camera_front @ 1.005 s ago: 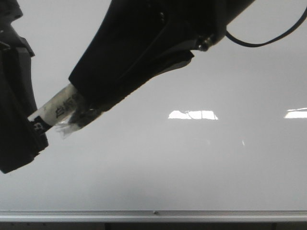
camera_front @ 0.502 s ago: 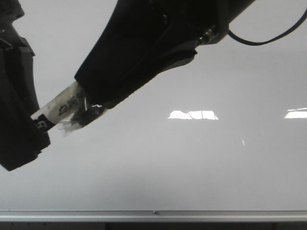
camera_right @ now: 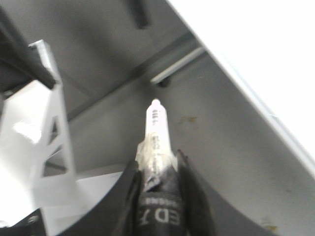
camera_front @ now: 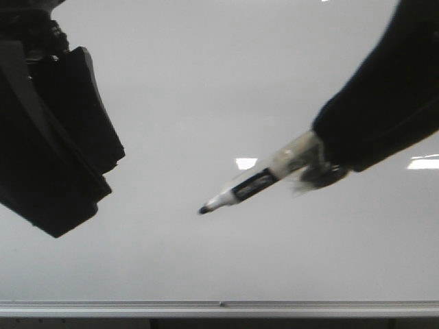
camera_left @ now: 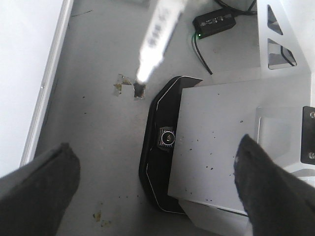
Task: Write number 4 on whiteboard
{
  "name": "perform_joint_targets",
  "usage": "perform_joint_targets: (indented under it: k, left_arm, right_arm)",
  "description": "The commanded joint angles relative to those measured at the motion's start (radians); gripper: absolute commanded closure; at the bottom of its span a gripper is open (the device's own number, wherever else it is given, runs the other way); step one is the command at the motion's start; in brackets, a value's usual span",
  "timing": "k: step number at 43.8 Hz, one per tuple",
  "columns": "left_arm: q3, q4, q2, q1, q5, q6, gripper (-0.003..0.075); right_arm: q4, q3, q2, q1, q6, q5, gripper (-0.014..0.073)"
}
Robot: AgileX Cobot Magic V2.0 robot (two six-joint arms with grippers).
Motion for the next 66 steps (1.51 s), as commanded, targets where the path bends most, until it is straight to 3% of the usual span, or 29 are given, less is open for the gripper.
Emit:
perform_joint_targets:
  k: [1, 7, 10, 16, 21, 31, 47, 66]
  left_arm:
    - [-0.03, -0.051, -0.028, -0.008, -0.011, -0.002, 0.0189]
    - [-0.03, -0.051, -0.028, -0.008, -0.011, -0.002, 0.0362]
    - [-0.03, -0.051, -0.028, -0.008, -0.011, -0.002, 0.0507]
    - [-0.03, -0.051, -0.028, -0.008, -0.013, -0.002, 0.0733]
    - [-0.03, -0.051, -0.028, -0.008, -0.013, -0.002, 0.0741]
    - [-0.03, -0.051, -0.028, -0.008, -0.015, -0.002, 0.0741]
    - [-0.03, -0.051, -0.028, -0.008, -0.015, -0.002, 0.0741]
    - [-0.03, -0.051, -0.028, -0.008, -0.015, -0.002, 0.0741]
  right_arm:
    - [0.018, 0.014, -0.119, -0.098, 0.029, -0.038, 0.0655]
    - [0.014, 0.035, -0.249, -0.247, 0.033, -0.064, 0.0655]
    - [0.015, 0.035, -0.291, -0.294, 0.033, -0.077, 0.0655]
    - [0.015, 0.035, -0.334, -0.32, 0.033, -0.098, 0.0655]
    - [0.015, 0.035, -0.334, -0.32, 0.036, -0.109, 0.0655]
    - [-0.023, -0.057, -0.201, -0.324, 0.171, -0.351, 0.0655]
    - [-0.023, -0.307, 0.136, -0.324, 0.167, -0.364, 0.0655]
    - [-0.031, -0.333, 0.226, -0.324, 0.167, -0.434, 0.0655]
